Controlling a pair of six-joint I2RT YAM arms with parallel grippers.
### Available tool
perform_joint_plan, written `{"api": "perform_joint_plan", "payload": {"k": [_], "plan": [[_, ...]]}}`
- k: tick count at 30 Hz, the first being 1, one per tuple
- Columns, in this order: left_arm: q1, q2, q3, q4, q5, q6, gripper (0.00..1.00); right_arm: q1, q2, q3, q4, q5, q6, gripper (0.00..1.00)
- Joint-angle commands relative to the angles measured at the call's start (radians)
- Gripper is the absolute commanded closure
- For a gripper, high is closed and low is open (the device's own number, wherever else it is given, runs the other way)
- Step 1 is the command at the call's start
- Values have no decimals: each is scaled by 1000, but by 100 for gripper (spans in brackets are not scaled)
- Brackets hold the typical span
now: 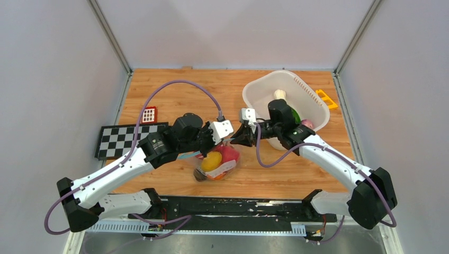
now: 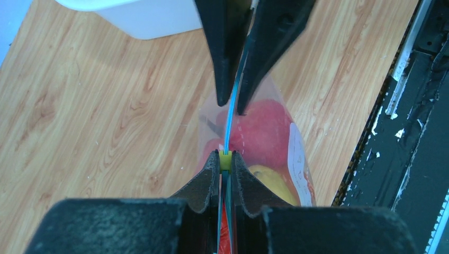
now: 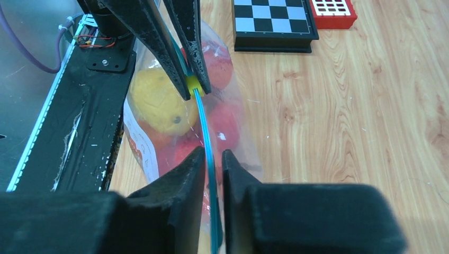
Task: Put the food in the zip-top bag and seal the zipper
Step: Zip the zipper food storage bag at the center of the board.
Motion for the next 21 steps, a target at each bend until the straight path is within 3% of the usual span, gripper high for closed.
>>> {"api": "perform_joint_plan", "payload": {"k": [1, 3, 6, 21], "plan": [[5, -13, 6, 56, -4, -37, 100, 5, -44, -2, 57, 12, -8, 93], [5, -28, -13, 59, -16, -47, 100, 5, -72, -38, 113, 41, 15, 100], [5, -59, -48, 67, -38, -62, 100, 5, -100, -76, 196, 76, 60, 100], [5, -179, -131, 69, -117, -106, 100, -3, -223, -207, 291, 361, 180, 100]]}}
